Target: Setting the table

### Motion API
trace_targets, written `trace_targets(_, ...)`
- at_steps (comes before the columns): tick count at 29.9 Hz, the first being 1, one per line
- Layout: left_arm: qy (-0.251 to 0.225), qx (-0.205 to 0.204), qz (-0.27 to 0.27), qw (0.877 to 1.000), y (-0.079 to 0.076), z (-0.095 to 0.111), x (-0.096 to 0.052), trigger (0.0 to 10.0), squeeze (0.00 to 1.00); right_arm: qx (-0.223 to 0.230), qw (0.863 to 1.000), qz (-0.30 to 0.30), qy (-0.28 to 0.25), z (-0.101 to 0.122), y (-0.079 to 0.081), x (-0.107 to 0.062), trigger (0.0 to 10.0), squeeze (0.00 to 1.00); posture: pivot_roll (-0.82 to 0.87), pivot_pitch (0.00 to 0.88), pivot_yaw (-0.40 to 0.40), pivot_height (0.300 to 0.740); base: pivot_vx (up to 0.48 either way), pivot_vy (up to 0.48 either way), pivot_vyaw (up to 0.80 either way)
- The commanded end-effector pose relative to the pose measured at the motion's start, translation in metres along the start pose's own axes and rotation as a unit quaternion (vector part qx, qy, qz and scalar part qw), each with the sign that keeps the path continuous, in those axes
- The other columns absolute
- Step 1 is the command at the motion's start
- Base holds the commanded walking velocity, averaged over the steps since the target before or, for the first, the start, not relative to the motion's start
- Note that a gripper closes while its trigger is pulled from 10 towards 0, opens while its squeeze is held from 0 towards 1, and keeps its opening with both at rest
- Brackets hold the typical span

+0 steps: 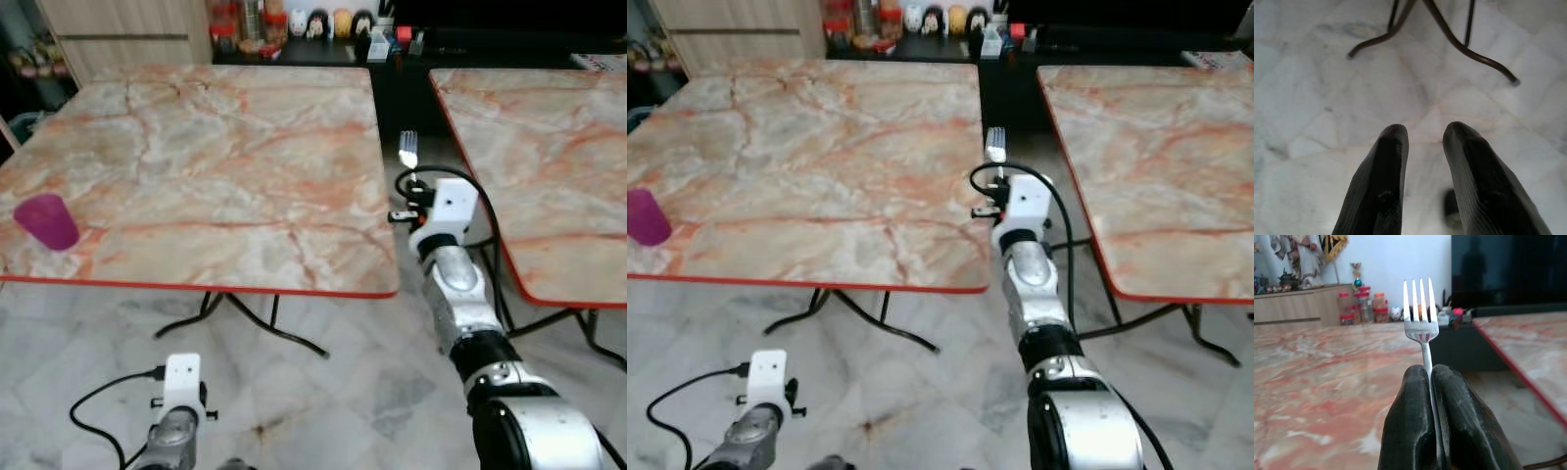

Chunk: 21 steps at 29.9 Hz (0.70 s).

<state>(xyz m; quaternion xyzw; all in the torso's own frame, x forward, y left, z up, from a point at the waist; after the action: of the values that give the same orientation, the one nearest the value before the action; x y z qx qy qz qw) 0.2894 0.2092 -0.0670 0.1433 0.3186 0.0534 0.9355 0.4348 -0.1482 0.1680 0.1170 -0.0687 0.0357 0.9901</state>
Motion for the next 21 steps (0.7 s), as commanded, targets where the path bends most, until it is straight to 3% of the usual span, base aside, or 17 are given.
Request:
trace_targets(1,0.011,0.004,0.007,1.000,0.006,-0.007,-0.001,10.0,0.00,-0.001,1.000,0.012,-0.005,0.004,0.010,0.003,10.0,0.00,-0.01,0.060,-0.020,0.740,0.000,-0.368,0.00)
trace_targets(10,0.014,0.007,0.001,1.000,0.003,-0.010,-0.002,10.0,0.00,0.003,1.000,0.015,-0.013,0.009,0.007,0.003,10.0,0.00,-0.01,0.050,-0.022,0.740,0.000,-0.354,0.00)
trace_targets(21,0.024,0.013,-0.004,1.000,0.001,-0.019,-0.004,10.0,0.00,0.001,1.000,0.019,-0.014,0.006,0.009,0.000,10.0,0.00,-0.01,0.048,-0.016,0.740,0.234,-0.337,0.00)
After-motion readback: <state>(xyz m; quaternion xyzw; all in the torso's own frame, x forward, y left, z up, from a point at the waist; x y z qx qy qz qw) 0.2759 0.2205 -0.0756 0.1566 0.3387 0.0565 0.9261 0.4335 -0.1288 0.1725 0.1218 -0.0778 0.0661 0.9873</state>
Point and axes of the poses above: a point about 5 cm out from each wrist's last joint towards the gripper, its own x axis pointing out of the wrist towards the gripper, its own z axis along the axis of the wrist's last joint, y = z × x, the point moved 5 cm from there along x, pointing out of the wrist towards the gripper, and after that the axes turned 13 degrees about x, right-handed, at the moved point
